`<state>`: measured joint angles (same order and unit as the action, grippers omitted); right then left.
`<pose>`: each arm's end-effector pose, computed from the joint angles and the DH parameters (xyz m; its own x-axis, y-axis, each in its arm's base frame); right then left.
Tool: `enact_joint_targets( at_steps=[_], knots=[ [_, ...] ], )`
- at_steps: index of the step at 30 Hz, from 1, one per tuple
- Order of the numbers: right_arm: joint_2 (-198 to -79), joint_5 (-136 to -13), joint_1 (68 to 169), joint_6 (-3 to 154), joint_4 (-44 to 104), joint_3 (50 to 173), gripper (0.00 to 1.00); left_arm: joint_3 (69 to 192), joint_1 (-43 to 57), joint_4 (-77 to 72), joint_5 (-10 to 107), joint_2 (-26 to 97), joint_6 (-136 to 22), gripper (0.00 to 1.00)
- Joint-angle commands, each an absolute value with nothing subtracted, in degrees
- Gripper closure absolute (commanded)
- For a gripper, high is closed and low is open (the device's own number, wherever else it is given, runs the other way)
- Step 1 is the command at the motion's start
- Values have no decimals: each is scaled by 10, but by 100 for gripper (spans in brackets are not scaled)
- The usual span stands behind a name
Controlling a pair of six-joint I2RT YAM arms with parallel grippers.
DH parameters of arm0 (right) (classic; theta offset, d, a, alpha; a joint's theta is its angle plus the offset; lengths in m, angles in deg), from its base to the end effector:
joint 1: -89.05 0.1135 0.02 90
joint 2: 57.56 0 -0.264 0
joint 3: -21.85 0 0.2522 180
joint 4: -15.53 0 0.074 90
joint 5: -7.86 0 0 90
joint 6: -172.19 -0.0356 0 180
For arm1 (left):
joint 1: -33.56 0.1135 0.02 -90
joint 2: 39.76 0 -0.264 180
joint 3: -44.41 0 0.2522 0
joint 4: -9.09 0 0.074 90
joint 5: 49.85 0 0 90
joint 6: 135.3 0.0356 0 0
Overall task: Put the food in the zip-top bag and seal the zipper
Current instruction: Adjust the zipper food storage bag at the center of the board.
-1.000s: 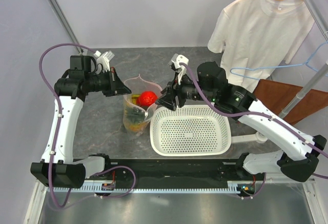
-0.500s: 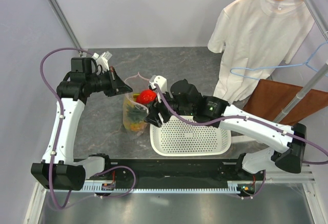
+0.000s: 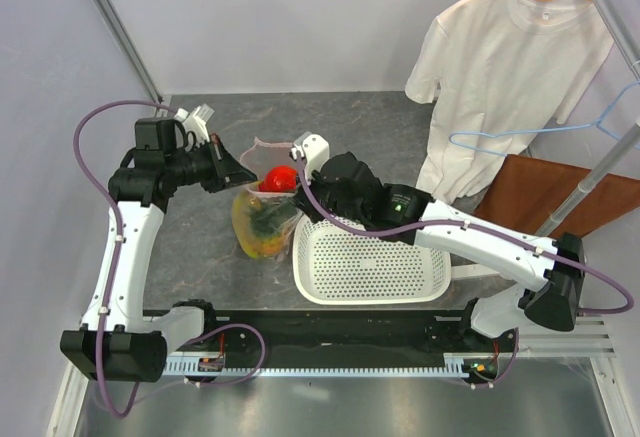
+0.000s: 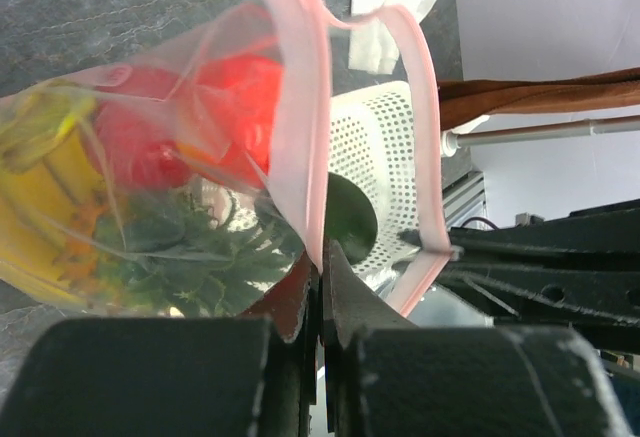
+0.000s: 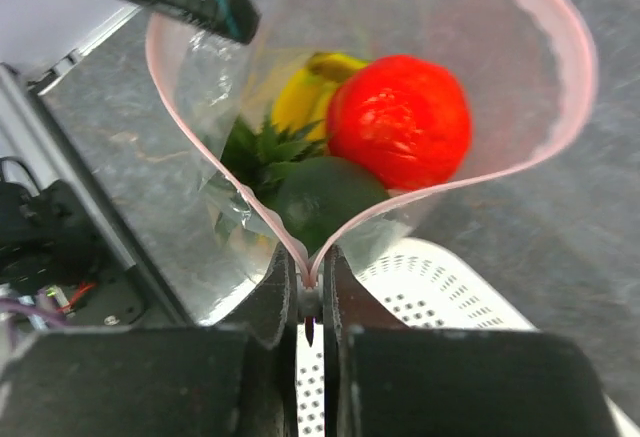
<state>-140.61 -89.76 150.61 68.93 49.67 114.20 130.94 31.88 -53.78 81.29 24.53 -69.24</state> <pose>0.1642 0.2933 0.3704 -0.3815 -0.2270 -0.8961 -0.7466 0.6472 0.1539 0.2146 -0.0297 0.3812 -0.8064 -0.2821 -0.5198 0.2122 0.6824 -0.6995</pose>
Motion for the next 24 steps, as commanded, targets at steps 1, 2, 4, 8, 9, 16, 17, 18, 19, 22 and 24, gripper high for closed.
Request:
enact_joint_targets(
  at_steps=[1,2,4,8,9,16,17,18,19,22,24],
  knots=[
    [-1378,-952,1506,747,483,1174,100,1310,328,-531,837,218,-693,98],
    [-1367,-948,1505,778,482,1173,100,1313,329,-539,837,217,-689,98],
    [-1352,-900,1502,813,476,1170,100,1321,331,-548,835,212,-662,98],
    [-1315,-801,1502,972,473,1174,100,1345,331,-581,844,200,-570,94],
    [-1310,-792,1501,994,477,1173,100,1351,331,-591,841,195,-548,87],
    [-1271,-669,1502,1151,496,1084,100,1400,331,-626,832,147,-298,21],
    [-1268,-662,1502,1159,494,1079,100,1410,331,-623,828,138,-265,21],
    [-1267,-655,1502,1173,487,1075,100,1411,331,-620,814,134,-212,21],
    [-1267,-653,1503,1178,485,1073,100,1411,332,-612,810,131,-183,21],
    [-1277,-635,1503,1202,478,1075,100,1408,331,-600,800,139,-112,21],
    [-1287,-628,1507,1206,466,1082,100,1412,334,-590,800,162,-92,25]
  ],
)
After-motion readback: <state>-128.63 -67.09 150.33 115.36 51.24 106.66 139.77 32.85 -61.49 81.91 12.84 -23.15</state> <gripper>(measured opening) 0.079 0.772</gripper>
